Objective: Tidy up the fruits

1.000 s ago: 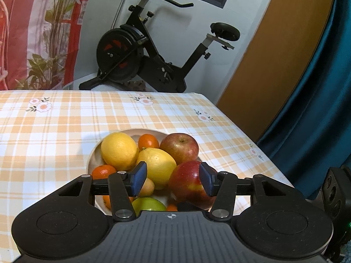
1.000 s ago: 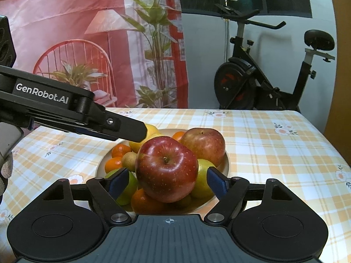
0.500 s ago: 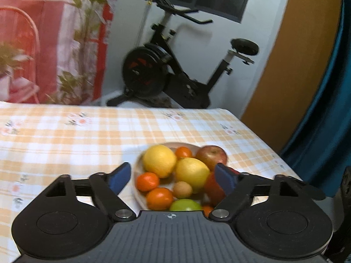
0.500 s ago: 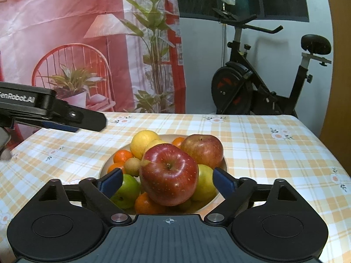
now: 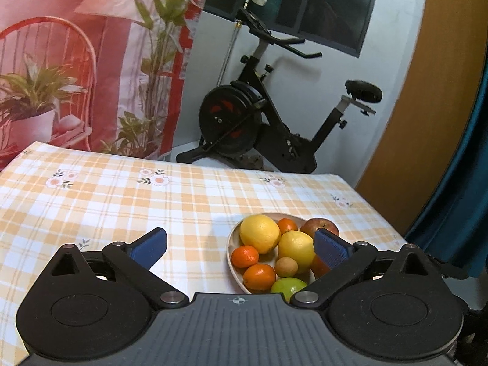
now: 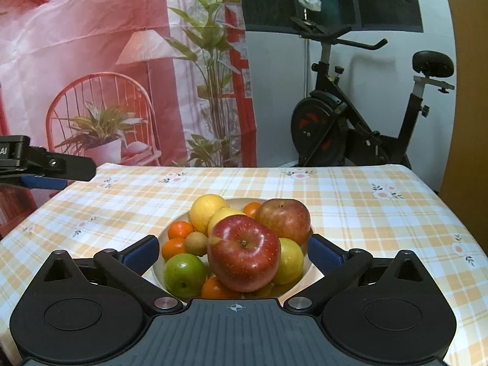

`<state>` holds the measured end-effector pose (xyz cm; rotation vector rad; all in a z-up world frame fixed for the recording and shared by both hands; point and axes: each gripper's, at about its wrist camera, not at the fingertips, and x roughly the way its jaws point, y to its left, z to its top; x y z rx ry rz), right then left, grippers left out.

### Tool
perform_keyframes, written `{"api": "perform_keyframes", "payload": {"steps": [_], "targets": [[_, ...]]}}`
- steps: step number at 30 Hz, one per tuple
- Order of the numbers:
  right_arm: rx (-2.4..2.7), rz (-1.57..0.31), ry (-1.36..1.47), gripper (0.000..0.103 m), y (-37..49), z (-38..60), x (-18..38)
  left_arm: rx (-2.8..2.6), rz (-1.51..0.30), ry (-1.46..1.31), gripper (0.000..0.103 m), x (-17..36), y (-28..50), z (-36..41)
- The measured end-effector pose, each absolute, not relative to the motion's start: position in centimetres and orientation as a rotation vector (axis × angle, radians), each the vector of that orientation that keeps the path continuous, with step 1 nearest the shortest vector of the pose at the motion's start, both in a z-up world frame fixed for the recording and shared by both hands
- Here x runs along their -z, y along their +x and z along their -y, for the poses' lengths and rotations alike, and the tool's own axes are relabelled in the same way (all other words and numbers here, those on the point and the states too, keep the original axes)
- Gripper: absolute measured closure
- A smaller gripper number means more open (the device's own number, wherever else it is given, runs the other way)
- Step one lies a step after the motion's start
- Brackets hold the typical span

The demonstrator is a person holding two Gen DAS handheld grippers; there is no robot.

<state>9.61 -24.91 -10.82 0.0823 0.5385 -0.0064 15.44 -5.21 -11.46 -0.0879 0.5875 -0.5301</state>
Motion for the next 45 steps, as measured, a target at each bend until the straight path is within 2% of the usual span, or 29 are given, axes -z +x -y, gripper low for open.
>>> {"api": "perform_keyframes", "payload": {"steps": [7, 25, 34, 45], "targets": [[0.015, -0.524, 0.112, 0.000, 8.4, 24.3, 8.9, 0.490, -0.536, -0.098, 0.000, 9.8, 13.3, 3.6], [0.012, -0.483, 0.107, 0.000, 2.3, 20.7, 1.0, 0.284, -0.369, 0.109, 0.000, 2.5, 4.4, 2.2], [0.040, -0.465, 0.113, 0.000, -0.5, 19.4, -0.9, 0.319, -0.378, 0.023, 0.000, 1.9, 1.7, 0.2], [0.056, -0.442, 0.110, 0.000, -1.5, 19.0, -1.8, 0.265, -0.374, 0.054, 0.000, 1.8, 0.7, 0.1]]}}
